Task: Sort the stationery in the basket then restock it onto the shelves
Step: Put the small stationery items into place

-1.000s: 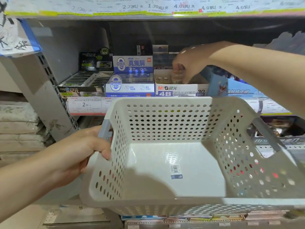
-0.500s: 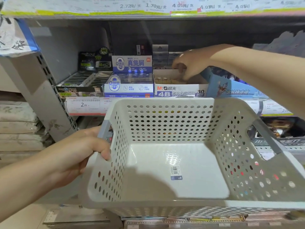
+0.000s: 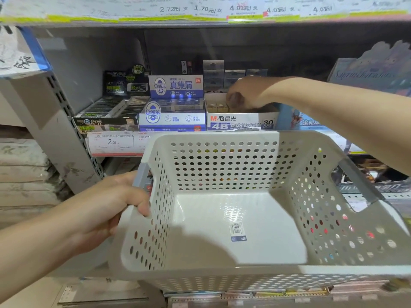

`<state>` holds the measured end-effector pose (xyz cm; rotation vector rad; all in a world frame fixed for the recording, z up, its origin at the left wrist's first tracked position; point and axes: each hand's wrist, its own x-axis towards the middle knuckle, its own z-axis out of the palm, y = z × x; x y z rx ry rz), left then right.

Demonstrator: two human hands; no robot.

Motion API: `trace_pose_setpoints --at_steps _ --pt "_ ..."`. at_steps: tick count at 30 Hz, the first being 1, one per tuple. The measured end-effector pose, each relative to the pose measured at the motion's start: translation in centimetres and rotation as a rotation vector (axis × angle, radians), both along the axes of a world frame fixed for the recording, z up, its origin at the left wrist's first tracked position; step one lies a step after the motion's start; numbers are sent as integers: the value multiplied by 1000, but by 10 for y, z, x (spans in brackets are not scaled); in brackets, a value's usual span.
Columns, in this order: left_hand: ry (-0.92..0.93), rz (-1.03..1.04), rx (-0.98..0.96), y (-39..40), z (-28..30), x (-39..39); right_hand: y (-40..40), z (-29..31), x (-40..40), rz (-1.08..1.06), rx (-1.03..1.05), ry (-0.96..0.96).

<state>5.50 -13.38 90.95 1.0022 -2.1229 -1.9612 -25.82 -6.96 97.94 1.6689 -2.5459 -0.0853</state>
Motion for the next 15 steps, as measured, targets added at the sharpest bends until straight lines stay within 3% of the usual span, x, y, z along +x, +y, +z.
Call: trace_pose_setpoints --at_steps 4,15 --pt "5 -19 7 -2 -1 0 -4 2 -9 -39 67 -82" --pt "9 -21 28 -2 0 3 -7 -4 -11 -26 -54 -127"
